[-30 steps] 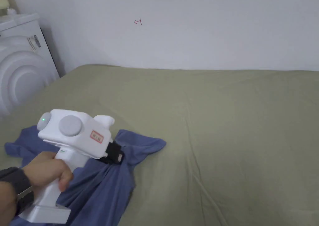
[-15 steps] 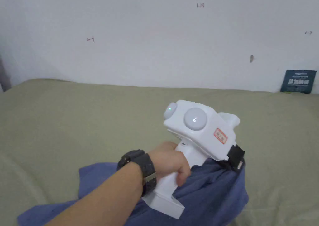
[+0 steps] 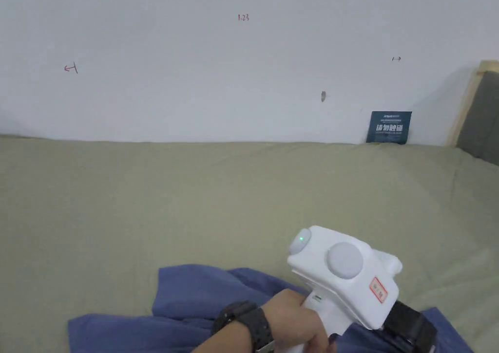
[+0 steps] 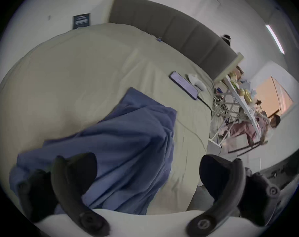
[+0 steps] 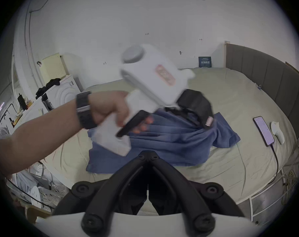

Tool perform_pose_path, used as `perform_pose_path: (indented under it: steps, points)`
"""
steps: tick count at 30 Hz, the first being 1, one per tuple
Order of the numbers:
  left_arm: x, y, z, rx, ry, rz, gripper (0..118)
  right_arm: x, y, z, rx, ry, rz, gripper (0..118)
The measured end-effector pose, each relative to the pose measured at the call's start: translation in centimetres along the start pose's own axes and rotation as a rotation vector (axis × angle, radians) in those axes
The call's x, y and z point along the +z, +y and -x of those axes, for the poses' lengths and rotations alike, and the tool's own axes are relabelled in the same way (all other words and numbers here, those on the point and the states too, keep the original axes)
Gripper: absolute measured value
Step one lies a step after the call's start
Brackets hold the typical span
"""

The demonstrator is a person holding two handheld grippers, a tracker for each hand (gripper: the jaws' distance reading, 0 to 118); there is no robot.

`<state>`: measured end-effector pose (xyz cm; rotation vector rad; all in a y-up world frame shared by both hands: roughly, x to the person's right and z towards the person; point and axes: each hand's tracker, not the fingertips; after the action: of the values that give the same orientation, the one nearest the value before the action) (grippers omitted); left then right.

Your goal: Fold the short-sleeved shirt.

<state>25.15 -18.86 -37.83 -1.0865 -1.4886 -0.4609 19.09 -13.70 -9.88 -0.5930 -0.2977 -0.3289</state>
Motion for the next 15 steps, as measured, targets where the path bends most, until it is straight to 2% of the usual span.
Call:
perform_pose_path:
  steps: [2, 3, 5, 6, 7, 9, 10, 12, 15]
  points:
    - [3.9, -1.7, 1.0, 0.049, 0.027, -0.043, 115, 0.3, 0.6, -0.5, -0.004, -0.009, -0.029, 2]
    - [7.0, -2.9, 1.3, 0.053, 0.088, -0.097, 107, 0.3, 1.0, -0.8, -0.007, -0.008, -0.04, 2]
    - [12.6, -6.1, 1.8, 0.063, 0.226, -0.238, 55, 0.2, 1.9, -1.2, -0.004, -0.023, -0.061, 2]
    - [15.4, -8.3, 1.9, 0.087, 0.321, -0.309, 26, 0.0, 2.4, -1.4, 0.002, -0.035, -0.077, 2]
    - [18.0, -10.4, 2.1, 0.135, 0.423, -0.36, 3, -0.2, 2.9, -1.4, 0.007, -0.045, -0.092, 2]
    - [21.7, -15.2, 1.8, 0.191, 0.612, -0.459, 1, -0.7, 3.9, -1.3, 0.024, -0.065, -0.11, 2]
    - [23.5, -17.9, 1.6, 0.263, 0.663, -0.479, 1, -1.1, 4.3, -1.3, 0.027, -0.062, -0.115, 2]
    - [25.7, -22.2, 1.2, 0.377, 0.689, -0.485, 0, -1.6, 4.8, -1.1, 0.03, -0.061, -0.13, 2]
    - [27.5, -28.5, -1.1, 0.477, 0.756, -0.506, 0, -2.2, 4.8, -0.6, 0.047, -0.063, -0.138, 2]
